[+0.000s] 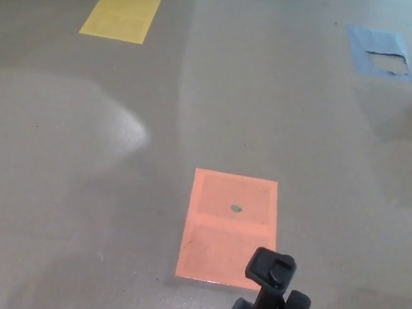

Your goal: A phone stand is kept on the floor and the robot uses both its hands to grab it and uses its left hand to extend the phone stand by pulling it upwards

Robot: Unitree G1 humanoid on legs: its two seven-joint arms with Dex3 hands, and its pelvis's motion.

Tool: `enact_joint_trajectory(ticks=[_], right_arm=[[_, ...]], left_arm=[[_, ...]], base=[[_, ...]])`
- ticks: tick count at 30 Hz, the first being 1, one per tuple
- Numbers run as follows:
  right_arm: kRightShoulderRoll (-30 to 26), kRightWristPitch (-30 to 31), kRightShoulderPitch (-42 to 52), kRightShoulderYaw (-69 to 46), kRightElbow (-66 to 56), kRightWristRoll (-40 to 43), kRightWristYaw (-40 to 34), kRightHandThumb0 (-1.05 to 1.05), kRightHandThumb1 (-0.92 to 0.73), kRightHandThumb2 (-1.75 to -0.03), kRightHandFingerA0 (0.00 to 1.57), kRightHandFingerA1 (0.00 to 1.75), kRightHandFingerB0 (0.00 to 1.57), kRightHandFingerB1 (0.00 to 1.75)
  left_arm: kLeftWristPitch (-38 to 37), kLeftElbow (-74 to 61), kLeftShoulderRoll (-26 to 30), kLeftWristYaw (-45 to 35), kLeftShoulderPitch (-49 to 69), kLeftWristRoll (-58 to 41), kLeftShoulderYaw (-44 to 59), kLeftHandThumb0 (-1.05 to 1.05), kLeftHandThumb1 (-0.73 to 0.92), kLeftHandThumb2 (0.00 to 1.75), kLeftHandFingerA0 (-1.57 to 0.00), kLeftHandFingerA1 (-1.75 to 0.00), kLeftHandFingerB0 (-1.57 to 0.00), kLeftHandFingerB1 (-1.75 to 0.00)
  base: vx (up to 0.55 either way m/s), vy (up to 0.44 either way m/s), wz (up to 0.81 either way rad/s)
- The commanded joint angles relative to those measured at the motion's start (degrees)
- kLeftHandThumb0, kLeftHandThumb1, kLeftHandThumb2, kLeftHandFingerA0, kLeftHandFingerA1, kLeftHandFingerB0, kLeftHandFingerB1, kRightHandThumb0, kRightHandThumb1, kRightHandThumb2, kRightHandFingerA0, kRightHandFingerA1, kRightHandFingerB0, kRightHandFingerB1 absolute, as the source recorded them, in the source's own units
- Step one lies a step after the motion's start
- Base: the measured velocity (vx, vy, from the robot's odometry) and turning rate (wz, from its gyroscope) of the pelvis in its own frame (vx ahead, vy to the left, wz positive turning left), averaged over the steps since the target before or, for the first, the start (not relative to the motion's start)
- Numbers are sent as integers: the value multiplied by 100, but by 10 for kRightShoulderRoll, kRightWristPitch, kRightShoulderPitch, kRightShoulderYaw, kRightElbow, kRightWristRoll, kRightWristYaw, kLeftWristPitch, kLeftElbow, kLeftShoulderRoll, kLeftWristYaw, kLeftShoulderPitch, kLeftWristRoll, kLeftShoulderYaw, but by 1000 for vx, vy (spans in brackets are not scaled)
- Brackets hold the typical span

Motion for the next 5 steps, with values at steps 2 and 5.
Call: enact_joint_trajectory(ticks=[2, 5], right_arm=[[-27, -81, 7, -29, -15, -5, -19, -94, -60, -75, 0, 0, 0, 0], [-19, -59, 13, -27, -26, -9, -19, -105, -60, -96, 0, 6, 0, 19]], left_arm=[[-176, 23, -43, -38, -20, 94, 15, -79, 70, 62, -17, -29, -21, -30], [-179, 28, -46, -44, -18, 91, 17, -81, 70, 63, -16, -29, -20, -30]], base=[[0, 0, 0], [0, 0, 0]])
